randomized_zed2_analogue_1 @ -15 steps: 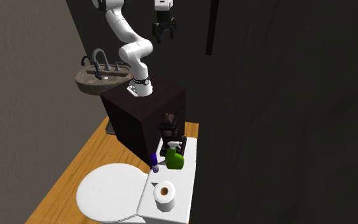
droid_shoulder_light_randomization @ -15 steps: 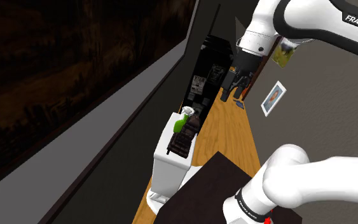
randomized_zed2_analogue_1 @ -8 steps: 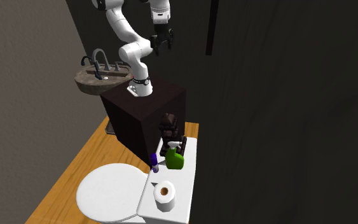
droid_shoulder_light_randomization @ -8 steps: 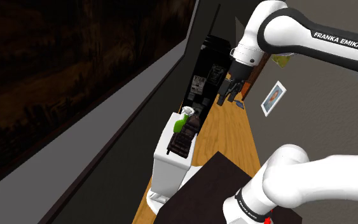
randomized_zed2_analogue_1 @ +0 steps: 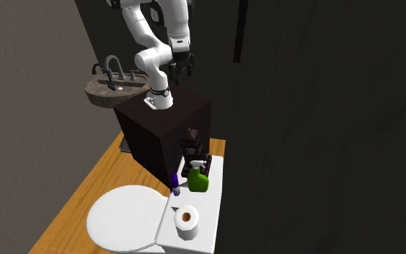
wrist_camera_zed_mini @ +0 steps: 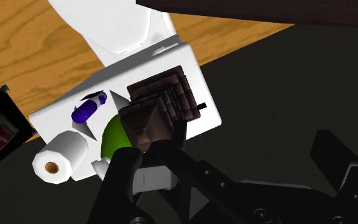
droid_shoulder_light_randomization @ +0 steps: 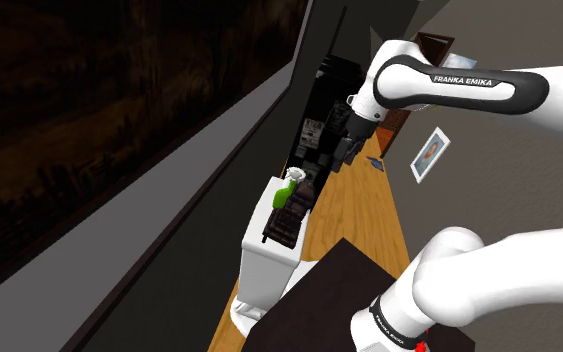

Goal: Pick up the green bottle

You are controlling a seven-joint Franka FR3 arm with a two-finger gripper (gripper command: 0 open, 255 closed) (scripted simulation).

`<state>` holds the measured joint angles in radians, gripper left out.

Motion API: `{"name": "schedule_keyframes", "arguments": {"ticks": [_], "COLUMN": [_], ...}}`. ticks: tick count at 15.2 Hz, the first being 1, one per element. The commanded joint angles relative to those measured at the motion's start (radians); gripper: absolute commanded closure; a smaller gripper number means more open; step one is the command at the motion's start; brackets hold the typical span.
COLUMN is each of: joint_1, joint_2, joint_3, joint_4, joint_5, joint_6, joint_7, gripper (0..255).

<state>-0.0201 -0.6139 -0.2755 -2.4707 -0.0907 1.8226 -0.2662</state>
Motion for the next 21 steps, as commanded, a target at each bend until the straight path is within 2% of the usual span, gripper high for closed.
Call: {"name": "schedule_keyframes", "arguments": {"ticks": [1,6,10,16,21], "joint_1": [0.002,0.02,0.044,0.06,0.011], "joint_2": [0.053,0.219,0.375,0.639,0.865], "joint_3": [-0.039,-0.133,-0.203,-0.27,-0.25], "joint_4": [0.002,0.033,0.086,0.213,0.363], "joint_5": [-0.012,-0.005,0.043,0.205,0.37], "joint_6": [0.06,0.209,0.315,0.429,0.469], "joint_7": [-0.06,-0.209,-0.345,-0.587,-0.784], "gripper": [0,0,0,0,0]}}
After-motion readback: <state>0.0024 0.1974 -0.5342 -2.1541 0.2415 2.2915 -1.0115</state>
